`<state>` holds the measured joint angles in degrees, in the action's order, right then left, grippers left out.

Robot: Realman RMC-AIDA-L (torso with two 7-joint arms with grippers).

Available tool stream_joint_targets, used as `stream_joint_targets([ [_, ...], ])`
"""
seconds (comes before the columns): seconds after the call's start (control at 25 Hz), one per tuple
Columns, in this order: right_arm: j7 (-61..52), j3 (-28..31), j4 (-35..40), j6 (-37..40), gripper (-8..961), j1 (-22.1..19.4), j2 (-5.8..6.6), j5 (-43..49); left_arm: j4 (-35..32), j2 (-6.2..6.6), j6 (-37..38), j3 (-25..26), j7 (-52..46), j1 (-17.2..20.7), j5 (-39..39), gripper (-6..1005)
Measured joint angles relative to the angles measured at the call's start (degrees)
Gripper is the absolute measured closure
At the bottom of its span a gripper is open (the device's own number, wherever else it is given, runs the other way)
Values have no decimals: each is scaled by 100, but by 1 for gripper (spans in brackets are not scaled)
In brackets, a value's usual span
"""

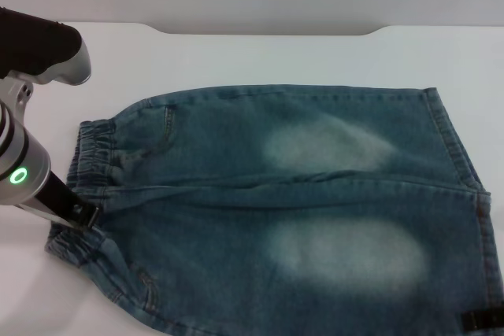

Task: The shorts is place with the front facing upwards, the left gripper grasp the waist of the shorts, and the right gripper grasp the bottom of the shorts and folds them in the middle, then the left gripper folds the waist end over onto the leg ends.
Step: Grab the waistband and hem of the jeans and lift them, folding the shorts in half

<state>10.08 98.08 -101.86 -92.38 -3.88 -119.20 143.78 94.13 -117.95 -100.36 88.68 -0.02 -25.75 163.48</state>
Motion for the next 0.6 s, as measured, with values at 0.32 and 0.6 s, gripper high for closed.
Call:
stream_joint_targets([
  [0.32, -5, 3, 8, -47, 165, -5, 3, -18, 0, 0, 6, 0, 2, 0, 0, 956],
  [0.6, 195, 64, 8, -126, 311, 14, 29, -347, 1, 0, 9, 0, 2, 22, 0, 956],
])
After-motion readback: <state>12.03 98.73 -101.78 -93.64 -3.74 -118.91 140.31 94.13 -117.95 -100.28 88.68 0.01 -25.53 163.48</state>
